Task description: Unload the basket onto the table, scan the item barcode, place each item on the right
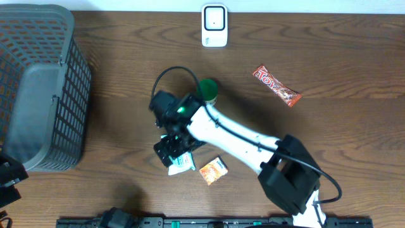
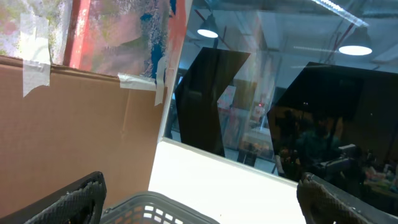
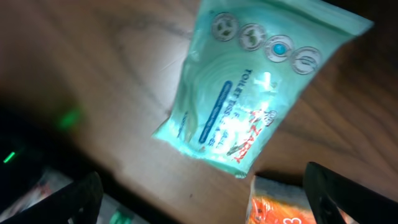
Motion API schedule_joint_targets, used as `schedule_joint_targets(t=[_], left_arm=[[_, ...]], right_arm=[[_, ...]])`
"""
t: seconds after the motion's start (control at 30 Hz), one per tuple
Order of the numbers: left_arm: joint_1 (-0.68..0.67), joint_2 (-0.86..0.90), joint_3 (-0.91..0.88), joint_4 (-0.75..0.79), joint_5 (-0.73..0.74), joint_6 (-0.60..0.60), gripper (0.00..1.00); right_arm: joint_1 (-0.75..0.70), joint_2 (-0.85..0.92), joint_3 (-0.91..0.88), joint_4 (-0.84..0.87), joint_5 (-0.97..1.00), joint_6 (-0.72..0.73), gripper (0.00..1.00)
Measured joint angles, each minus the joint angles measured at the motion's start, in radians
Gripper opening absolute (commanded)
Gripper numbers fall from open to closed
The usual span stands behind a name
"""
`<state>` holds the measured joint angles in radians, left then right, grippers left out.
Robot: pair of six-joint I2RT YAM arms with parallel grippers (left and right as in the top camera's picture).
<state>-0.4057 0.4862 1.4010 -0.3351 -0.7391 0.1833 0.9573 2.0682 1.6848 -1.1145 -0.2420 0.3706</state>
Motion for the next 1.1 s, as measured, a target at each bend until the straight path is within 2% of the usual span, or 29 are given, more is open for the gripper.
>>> schedule_joint_targets(t=[0.2,0.6,0.63,0.67,0.7,0.77,0.87,0.9,0.97,1.03,1.1], left_arm=[[0.0,0.0,0.0,0.0,0.0,0.0,0.98],[0.0,0.0,0.0,0.0,0.0,0.0,0.98],[0.0,0.0,0.0,0.001,0.0,0.0,0.98],[0.0,0.0,0.0,0.001,0.0,0.0,0.98],[0.0,0.0,0.0,0.0,0.0,0.0,0.98],[0.0,0.0,0.0,0.0,0.0,0.0,0.98],[0.0,0.0,0.0,0.001,0.0,0.0,0.98],[0.0,0.0,0.0,0.001,0.0,0.0,0.98],[0.0,0.0,0.0,0.001,0.0,0.0,0.98],[0.0,0.0,0.0,0.001,0.0,0.0,0.98],[0.0,0.0,0.0,0.001,0.0,0.0,0.98]], right_arm=[[0.064,0.007,0.0,0.043,0.207,0.161,0.92],[0.113,0.143,0.0,0.109,0.294,0.241,0.9],[0.113,0.153,0.0,0.11,0.299,0.243,0.86],[0.112,0.166,0.002,0.109,0.296,0.249,0.72],[0.112,0.166,0.002,0.11,0.298,0.248,0.66],[0.112,0.168,0.003,0.099,0.305,0.257,0.47],[0.113,0.17,0.006,0.08,0.316,0.276,0.44],[0.113,0.171,0.009,0.068,0.322,0.285,0.48],[0.113,0.175,0.016,0.039,0.341,0.313,0.64],[0.112,0.177,0.021,0.014,0.366,0.336,0.99],[0.111,0.177,0.029,-0.015,0.393,0.346,0.99]])
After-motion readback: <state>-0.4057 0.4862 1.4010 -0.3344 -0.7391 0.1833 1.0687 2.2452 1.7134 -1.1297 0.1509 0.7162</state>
